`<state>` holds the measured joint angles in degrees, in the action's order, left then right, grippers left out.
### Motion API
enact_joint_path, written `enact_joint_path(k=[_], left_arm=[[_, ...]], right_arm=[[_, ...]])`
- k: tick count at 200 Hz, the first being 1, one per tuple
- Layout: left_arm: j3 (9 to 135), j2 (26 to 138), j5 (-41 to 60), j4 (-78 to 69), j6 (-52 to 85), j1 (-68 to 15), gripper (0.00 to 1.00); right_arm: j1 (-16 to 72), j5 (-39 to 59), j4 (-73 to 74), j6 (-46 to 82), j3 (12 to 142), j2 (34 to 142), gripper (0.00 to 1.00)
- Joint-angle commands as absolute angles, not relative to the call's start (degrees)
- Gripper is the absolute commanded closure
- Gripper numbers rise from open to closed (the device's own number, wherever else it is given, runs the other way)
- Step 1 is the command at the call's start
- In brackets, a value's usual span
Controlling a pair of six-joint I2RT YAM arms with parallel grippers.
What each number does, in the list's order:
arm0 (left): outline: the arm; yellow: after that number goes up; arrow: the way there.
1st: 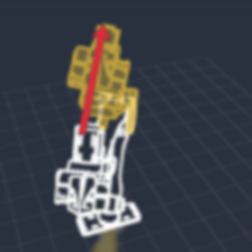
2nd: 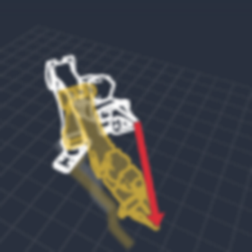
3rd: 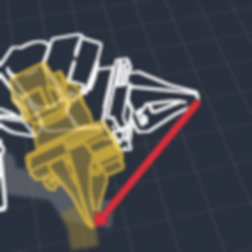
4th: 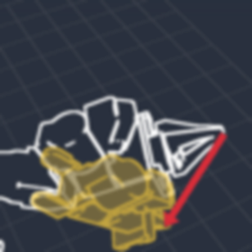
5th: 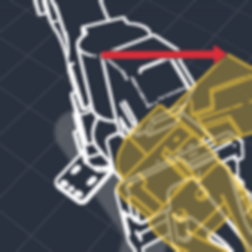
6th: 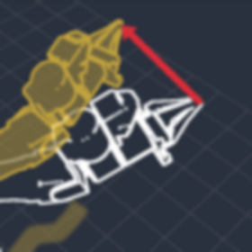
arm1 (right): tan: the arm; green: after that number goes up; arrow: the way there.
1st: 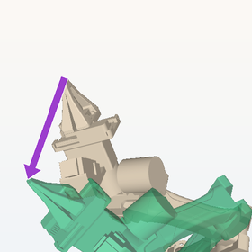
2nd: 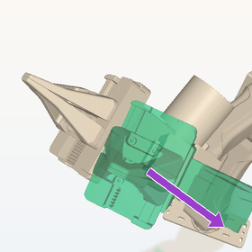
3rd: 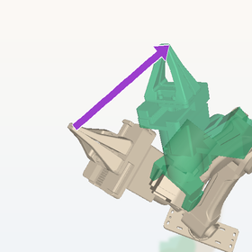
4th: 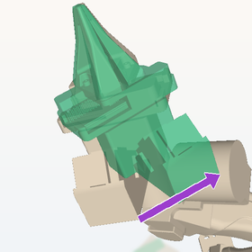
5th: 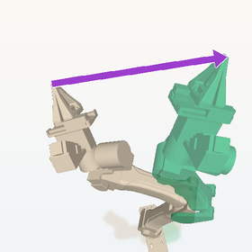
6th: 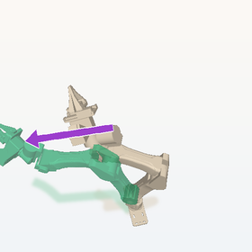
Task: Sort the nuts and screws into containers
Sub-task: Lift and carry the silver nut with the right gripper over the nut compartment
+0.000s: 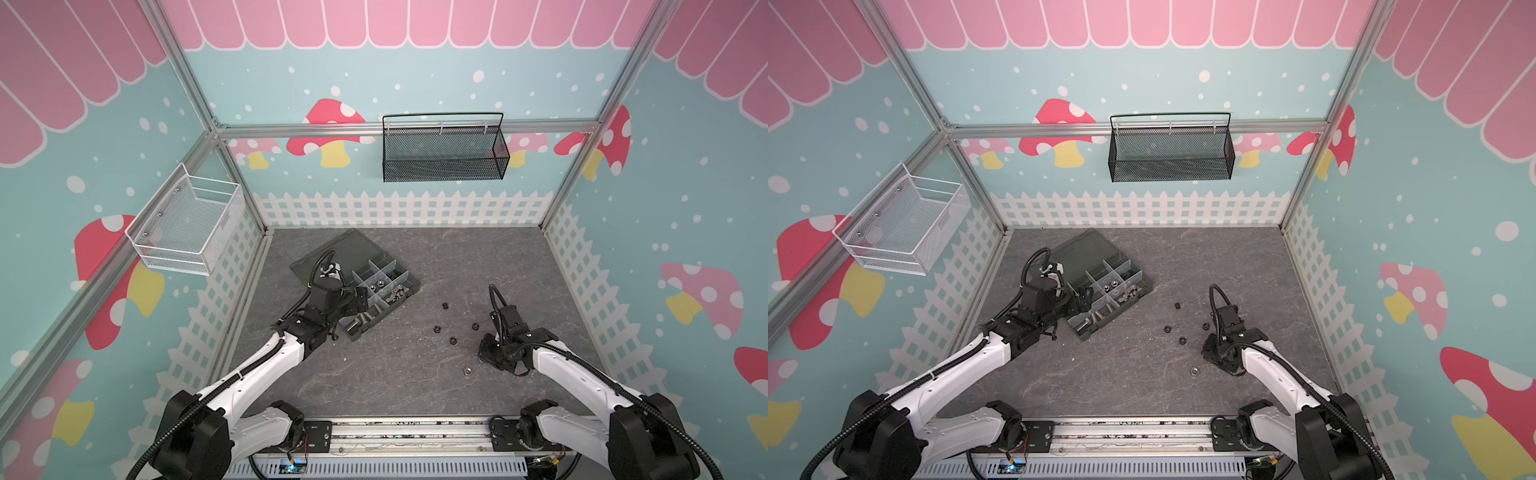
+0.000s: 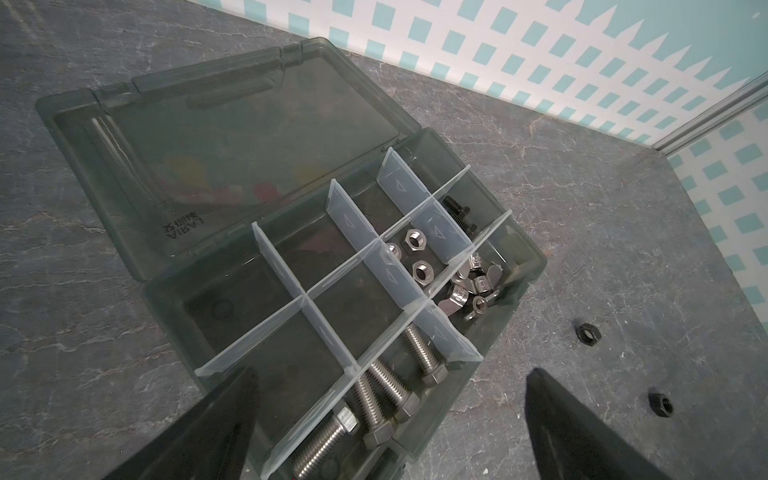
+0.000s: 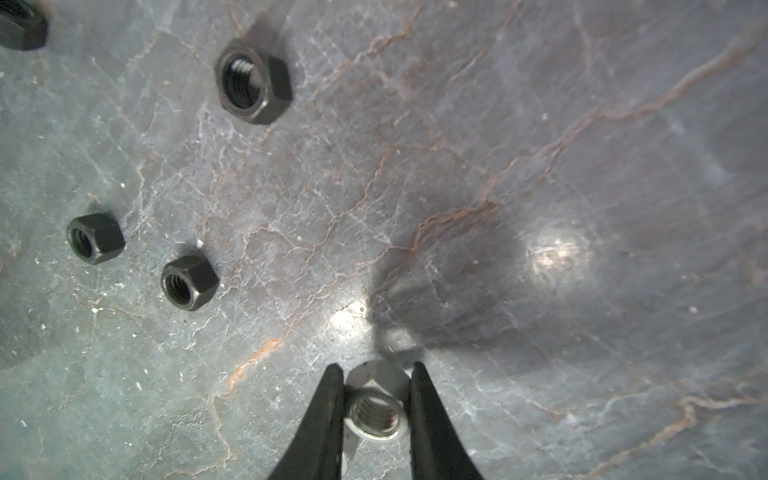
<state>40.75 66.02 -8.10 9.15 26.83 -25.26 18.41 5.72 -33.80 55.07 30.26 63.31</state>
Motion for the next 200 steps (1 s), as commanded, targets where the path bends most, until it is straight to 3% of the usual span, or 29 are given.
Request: enact_joint_path(k=[1,137,200], left_arm=[[42.09,66.92,-7.82,8.64,27.6,-24.99,0.0],[41.31,66.51,-7.9,8.51,28.38,-24.87,0.0],[40.09,65.09,-9.57,9.35,29.27,-24.79,0.0]], right_arm=[[18.4,5.89,-33.8,54.7,31.75,62.27,0.89],[20.47,5.22,-32.88,52.36,35.21,63.76,0.9],[31.87,-3.15,-32.35,45.39,55.92,82.67,0.92]])
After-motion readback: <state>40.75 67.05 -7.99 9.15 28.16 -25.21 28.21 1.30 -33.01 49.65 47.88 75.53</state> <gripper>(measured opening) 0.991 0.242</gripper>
